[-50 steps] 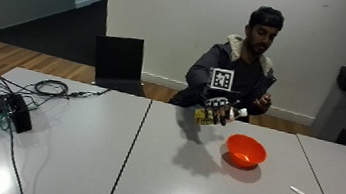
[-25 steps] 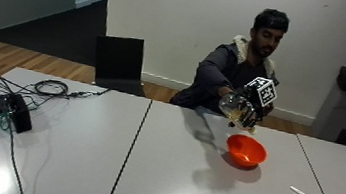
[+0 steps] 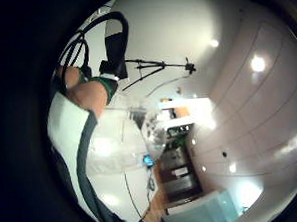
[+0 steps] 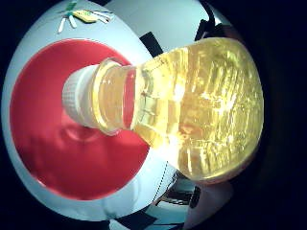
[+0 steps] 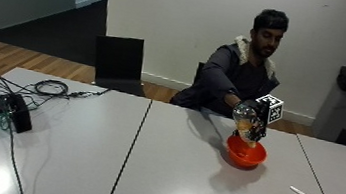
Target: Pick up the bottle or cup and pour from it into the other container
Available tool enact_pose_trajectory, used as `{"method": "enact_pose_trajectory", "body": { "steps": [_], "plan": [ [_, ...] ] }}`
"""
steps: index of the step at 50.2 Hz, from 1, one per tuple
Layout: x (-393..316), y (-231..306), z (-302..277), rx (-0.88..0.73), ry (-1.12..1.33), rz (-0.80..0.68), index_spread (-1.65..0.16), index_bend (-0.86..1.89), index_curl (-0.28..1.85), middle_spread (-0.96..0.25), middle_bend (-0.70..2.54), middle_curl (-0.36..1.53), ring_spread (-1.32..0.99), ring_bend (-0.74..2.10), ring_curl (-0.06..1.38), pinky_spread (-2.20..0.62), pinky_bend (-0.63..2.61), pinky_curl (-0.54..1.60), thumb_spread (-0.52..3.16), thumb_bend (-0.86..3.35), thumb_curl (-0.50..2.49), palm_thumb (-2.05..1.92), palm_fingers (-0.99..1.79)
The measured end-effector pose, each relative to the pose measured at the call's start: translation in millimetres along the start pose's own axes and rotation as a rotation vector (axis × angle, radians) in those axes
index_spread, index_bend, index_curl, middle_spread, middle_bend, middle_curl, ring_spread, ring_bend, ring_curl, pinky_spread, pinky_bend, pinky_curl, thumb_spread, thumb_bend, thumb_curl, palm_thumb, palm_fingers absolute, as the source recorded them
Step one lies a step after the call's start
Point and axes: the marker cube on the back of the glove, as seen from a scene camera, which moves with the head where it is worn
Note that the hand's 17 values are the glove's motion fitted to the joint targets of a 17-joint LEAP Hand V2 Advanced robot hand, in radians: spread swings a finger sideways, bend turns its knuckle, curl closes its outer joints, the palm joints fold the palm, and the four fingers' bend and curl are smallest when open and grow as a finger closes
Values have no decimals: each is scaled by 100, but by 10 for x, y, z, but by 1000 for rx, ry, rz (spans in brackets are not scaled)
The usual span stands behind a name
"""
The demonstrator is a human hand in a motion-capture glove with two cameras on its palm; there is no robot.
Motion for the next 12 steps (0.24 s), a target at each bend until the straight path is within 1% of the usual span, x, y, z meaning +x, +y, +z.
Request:
{"method": "enact_pose_trajectory", "body": {
  "steps": [2,8,12],
  "plan": [
    [17,21,16,35,-5,-19,-35,10,24,-35,25,41,-27,45,36,8,34,31,64,-3,48,105,106],
    [100,63,79,25,-65,7,-35,10,24,-35,25,42,-27,44,36,8,34,31,64,-3,49,105,106],
    [365,-165,395,36,-143,24,-35,10,24,-35,25,42,-27,44,36,8,34,32,63,-3,49,105,106]
  ]
}}
